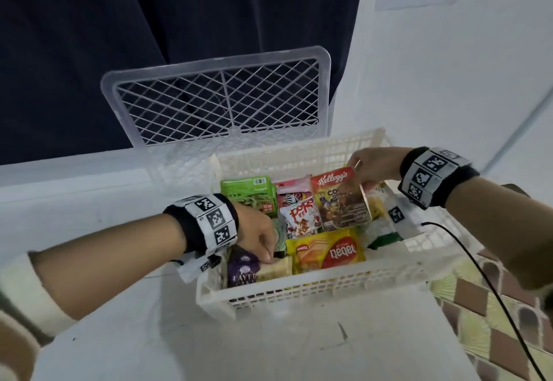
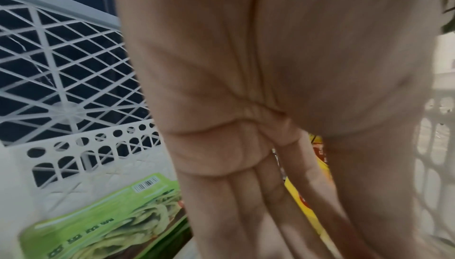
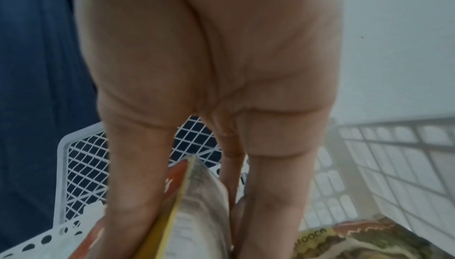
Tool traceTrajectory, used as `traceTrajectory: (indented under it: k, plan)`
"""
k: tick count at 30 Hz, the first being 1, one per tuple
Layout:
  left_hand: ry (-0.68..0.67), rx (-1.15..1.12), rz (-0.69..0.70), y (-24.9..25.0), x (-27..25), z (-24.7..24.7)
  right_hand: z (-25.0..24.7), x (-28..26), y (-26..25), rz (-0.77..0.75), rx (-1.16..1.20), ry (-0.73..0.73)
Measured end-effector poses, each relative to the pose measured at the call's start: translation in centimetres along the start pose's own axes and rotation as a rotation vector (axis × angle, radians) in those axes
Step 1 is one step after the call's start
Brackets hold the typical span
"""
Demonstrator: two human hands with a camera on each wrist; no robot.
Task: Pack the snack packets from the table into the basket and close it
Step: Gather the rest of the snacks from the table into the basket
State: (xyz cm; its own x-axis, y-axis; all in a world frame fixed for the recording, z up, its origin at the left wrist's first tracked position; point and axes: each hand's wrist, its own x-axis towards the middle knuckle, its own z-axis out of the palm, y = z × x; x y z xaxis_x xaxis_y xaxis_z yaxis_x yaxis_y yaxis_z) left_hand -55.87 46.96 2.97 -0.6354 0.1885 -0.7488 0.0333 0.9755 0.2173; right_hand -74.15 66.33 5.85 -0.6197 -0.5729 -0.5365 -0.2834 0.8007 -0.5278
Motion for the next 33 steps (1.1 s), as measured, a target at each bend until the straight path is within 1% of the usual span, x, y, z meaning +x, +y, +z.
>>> traceTrajectory:
  k: [5,7,9,12,19,23,27,30,33]
  plan:
    - [-0.158,-0.073,-0.074,-0.1,1.1,0.2,0.5,0.8,0.3,0.016,-0.091,-0.091]
    - [-0.179,-0.084,-0.103,-0.2,1.4,0.2,0.4,0.9,0.3,0.027,-0.124,-0.129]
    - [-0.171,-0.089,-0.127,-0.3,1.4,0.4,0.3,0.9,0.3,0.042,-0.120,-0.164]
    - [-0.205,-0.076,-0.175,-0.2,1.2,0.9,0.4,1.0,0.5,0.043,-0.120,-0.217]
    - [-0.170,-0.128,-0.167,-0.5,0.4,1.2,2.0,1.5,-0.4,0.018,-0.187,-0.250]
    - [-0.162,-0.158,-0.162,-1.0,0.0,1.6,2.6,2.0,-0.9,-0.018,-0.198,-0.305]
    - [-0.083,-0.221,-0.158,-1.5,0.0,1.8,2.7,2.2,-1.6,-0.068,-0.211,-0.308]
    - [-0.057,-0.202,-0.132,-1.4,-0.2,2.0,2.2,2.3,-1.7,-0.104,-0.159,-0.286]
    - [-0.048,-0.134,-0.126,-1.3,-0.9,2.2,2.0,3.4,-1.4,-0.099,0.011,-0.196]
